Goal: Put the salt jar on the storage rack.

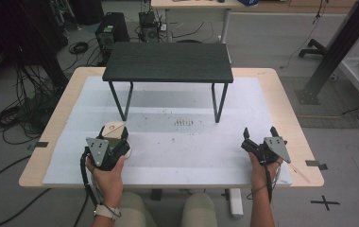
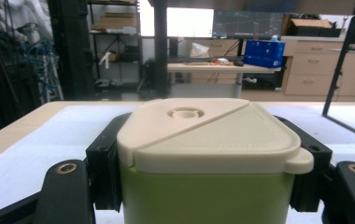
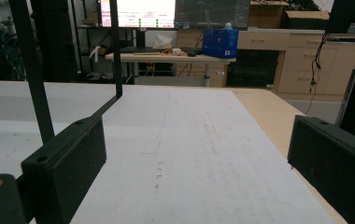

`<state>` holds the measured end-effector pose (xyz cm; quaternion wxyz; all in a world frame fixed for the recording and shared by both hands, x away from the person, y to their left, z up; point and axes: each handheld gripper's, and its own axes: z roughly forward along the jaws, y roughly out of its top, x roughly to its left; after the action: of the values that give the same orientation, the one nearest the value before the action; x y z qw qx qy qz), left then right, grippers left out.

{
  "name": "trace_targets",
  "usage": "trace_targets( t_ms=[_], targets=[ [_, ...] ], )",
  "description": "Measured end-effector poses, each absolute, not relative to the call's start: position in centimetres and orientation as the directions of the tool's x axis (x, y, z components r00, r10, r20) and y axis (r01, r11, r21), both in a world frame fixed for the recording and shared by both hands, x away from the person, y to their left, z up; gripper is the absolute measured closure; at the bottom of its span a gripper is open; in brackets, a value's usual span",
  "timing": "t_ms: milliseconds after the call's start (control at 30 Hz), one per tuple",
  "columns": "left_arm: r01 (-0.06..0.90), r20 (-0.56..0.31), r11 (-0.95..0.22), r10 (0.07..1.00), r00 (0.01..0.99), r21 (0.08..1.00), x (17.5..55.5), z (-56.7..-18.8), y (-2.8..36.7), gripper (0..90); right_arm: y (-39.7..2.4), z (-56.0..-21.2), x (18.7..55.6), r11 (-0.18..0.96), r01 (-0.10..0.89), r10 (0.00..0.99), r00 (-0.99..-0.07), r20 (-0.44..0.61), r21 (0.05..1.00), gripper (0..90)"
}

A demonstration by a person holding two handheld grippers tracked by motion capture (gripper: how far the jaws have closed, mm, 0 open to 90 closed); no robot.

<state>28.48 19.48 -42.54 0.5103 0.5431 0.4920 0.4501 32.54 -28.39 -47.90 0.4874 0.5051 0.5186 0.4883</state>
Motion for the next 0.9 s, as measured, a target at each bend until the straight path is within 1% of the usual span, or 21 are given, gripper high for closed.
trace_targets(
  t_ms=[167, 300, 600, 900],
  targets=[
    [0.063, -0.015, 0.006, 0.991, 0.135, 0.998, 28.4, -41.4, 19.2, 30.9, -28.4, -47.9, 32.6, 0.013, 0.049, 1.000, -0.014, -0.012, 0.999, 4.7],
    [0.052, -0.016, 0.008, 0.986, 0.166, 0.999, 28.4, -39.8, 19.0, 30.9, -28.4, -47.9, 32.6, 0.013, 0.050, 1.000, -0.014, -0.012, 0.999, 4.8],
    [0.056, -0.041, 0.030, 0.975, 0.218, 0.998, 28.4, -36.7, 18.8, 30.9, -28.4, -47.9, 32.5, 0.011, 0.049, 1.000, -0.014, -0.010, 0.999, 4.8],
    [0.041, -0.051, 0.042, 0.967, 0.249, 0.998, 28.6, -34.8, 18.5, 30.9, -28.4, -47.9, 32.5, 0.009, 0.049, 1.000, -0.014, -0.009, 0.999, 4.8]
  ],
)
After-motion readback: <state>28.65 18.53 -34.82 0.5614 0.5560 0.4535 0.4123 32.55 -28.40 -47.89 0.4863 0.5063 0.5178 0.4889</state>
